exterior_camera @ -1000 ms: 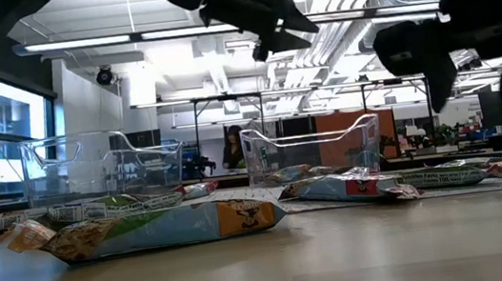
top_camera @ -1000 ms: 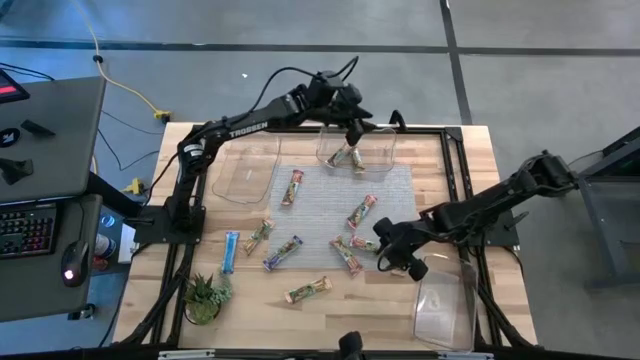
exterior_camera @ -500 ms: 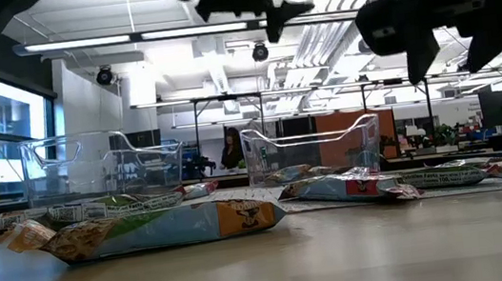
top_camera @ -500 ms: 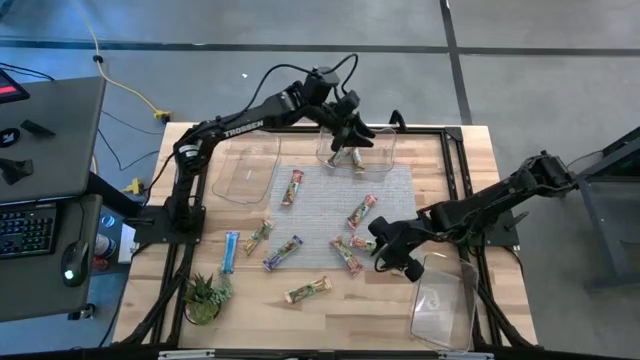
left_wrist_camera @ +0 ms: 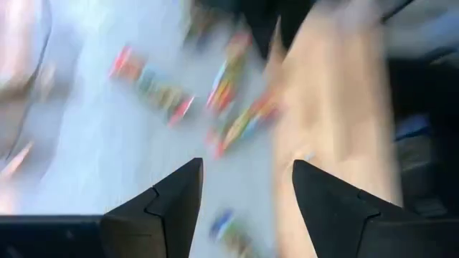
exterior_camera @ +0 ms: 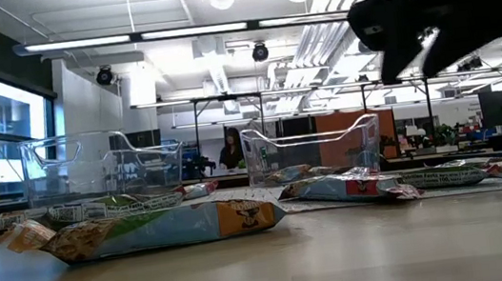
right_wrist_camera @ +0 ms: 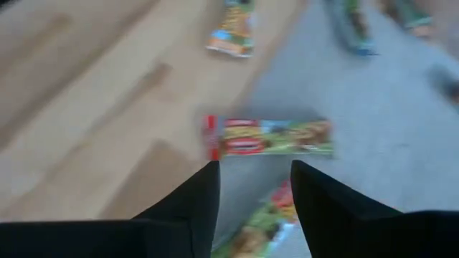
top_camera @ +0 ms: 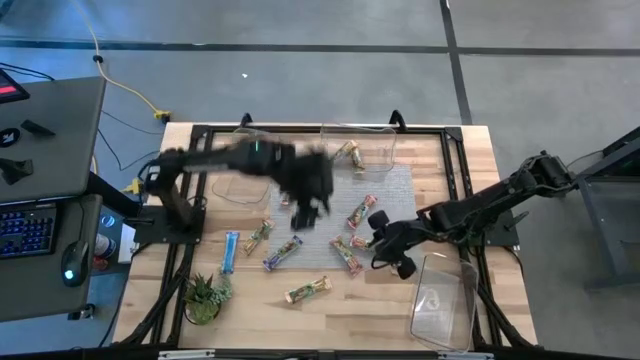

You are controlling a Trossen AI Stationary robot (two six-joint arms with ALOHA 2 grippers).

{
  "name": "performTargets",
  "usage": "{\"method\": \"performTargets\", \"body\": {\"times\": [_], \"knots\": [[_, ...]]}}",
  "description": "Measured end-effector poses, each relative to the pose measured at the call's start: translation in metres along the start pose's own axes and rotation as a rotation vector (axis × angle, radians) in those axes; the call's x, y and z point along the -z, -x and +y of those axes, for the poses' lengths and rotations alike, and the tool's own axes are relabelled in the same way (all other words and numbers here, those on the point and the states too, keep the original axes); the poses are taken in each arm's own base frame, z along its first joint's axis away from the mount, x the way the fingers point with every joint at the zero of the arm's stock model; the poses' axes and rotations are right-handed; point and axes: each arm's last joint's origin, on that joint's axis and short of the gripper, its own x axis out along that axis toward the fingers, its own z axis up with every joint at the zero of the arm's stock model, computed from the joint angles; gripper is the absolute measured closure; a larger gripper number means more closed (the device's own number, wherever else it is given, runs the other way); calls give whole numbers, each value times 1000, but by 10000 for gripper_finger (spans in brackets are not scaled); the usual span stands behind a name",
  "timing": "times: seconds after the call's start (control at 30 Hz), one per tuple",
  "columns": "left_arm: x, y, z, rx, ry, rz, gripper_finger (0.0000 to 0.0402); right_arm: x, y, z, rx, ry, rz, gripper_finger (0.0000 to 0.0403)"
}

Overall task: Pick and place Granola Bars by type
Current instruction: Put the yellow granola bar into the top right transparent bin

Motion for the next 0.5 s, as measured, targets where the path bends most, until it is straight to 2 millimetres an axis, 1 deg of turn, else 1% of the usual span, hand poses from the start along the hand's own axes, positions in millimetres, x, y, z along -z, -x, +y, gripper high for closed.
{"method": "performTargets", "body": {"times": [0.07,0.17,0.27,0.37,0.43,0.5], "knots": [[11,-15,-35,-78,-24,51,191,-1,0,-4,65,-8,-7,237],[27,-44,-82,-122,-13,61,191,-3,1,-11,165,-30,-13,224],[45,-68,-118,-106,-9,24,191,-5,1,-17,221,-47,-41,212],[65,-94,-144,-52,6,-25,191,-8,2,-20,237,-58,-80,204],[76,-111,-155,-25,50,-85,191,-10,2,-21,245,-60,-100,202],[87,-126,-160,-10,95,-140,191,-12,2,-22,246,-62,-118,202]]}}
